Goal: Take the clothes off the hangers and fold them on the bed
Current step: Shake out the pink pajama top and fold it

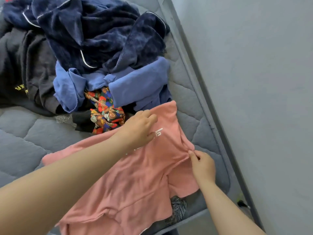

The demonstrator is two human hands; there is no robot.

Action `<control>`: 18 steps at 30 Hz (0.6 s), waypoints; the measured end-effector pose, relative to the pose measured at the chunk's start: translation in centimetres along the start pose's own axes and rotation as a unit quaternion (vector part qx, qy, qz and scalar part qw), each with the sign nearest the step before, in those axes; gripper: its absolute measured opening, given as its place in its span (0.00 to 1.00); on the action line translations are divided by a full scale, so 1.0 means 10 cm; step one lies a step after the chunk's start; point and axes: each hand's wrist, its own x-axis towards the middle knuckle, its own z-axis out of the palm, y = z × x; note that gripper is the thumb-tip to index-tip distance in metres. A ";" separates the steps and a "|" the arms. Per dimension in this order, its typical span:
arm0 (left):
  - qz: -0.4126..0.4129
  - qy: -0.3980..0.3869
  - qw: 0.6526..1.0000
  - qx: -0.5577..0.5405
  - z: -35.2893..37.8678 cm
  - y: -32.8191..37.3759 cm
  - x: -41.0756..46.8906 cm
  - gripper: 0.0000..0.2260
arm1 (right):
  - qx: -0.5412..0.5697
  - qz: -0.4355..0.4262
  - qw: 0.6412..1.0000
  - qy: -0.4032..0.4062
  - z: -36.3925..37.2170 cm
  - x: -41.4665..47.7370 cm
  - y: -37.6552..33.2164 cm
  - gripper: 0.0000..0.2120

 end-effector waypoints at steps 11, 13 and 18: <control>0.199 -0.079 0.934 0.286 0.16 0.33 0.88 0.17 | -0.189 -0.146 0.970 -0.036 0.08 0.16 -0.18 0.11; 0.182 -0.074 0.935 0.294 0.13 0.32 0.96 0.11 | -0.096 -0.138 0.986 -0.008 0.09 0.15 -0.15 0.06; 0.180 -0.008 0.954 0.239 0.02 0.28 1.16 0.13 | 0.160 0.006 0.987 0.019 0.03 0.05 -0.06 0.13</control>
